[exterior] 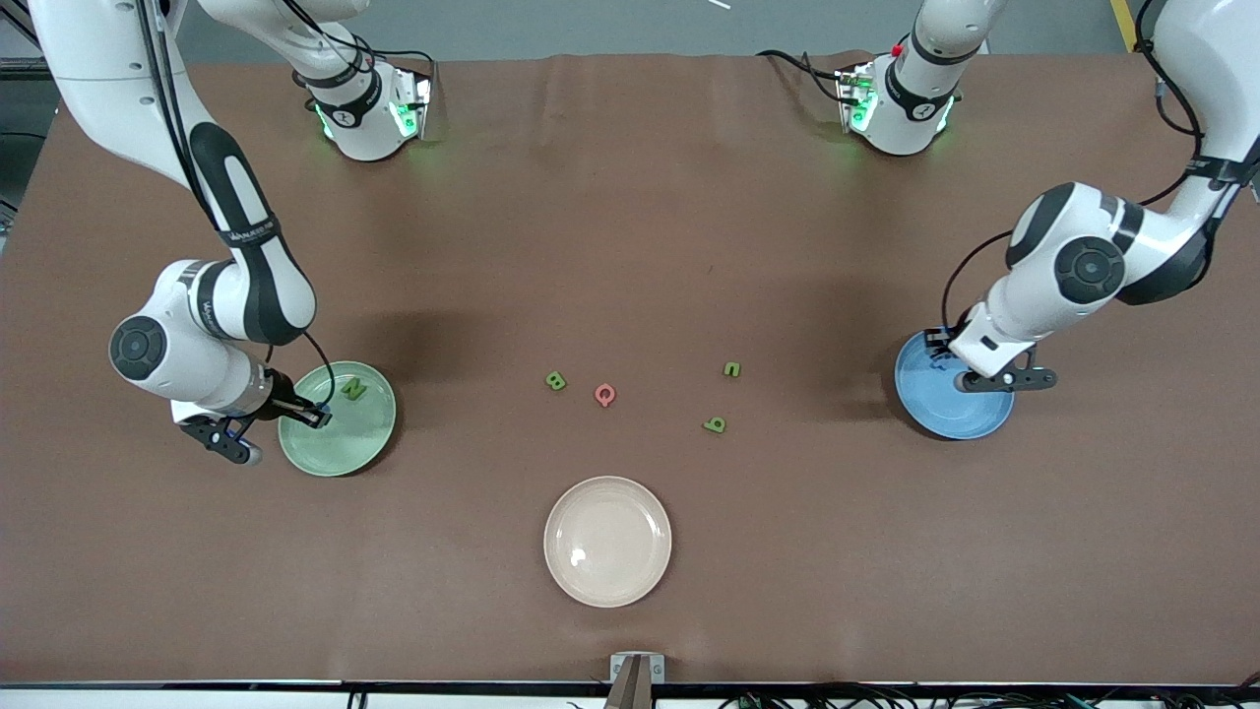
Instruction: Sort upper and lower case letters into plates
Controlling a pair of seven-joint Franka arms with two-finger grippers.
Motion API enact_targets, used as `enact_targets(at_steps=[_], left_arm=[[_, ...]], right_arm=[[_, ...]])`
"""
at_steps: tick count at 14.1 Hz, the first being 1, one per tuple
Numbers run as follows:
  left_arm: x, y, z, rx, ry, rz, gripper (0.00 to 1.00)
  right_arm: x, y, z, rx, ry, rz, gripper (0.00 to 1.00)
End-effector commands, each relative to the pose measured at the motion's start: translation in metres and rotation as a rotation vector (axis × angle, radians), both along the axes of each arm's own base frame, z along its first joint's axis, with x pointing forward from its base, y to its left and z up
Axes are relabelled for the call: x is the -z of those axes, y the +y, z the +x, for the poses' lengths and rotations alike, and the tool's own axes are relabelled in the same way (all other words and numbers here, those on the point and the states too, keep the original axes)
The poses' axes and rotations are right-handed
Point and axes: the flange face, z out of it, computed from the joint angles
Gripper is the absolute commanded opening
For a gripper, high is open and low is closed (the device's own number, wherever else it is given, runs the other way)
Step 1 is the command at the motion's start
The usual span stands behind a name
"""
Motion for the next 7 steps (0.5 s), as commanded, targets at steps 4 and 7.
enact_targets(at_steps=[4,7], left_arm=[[0.026,0.027,-0.002,0.139,-0.051,-0.002,0.10],[0.045,0.032,-0.003,0.208,-0.066,0.016,0.11]], right_arm=[[0.015,-0.002,-0.001,-0.017,0.016,-0.006,0.03],[0.024,-0.002,-0.003,-0.017,0.030,-0.007,0.07]])
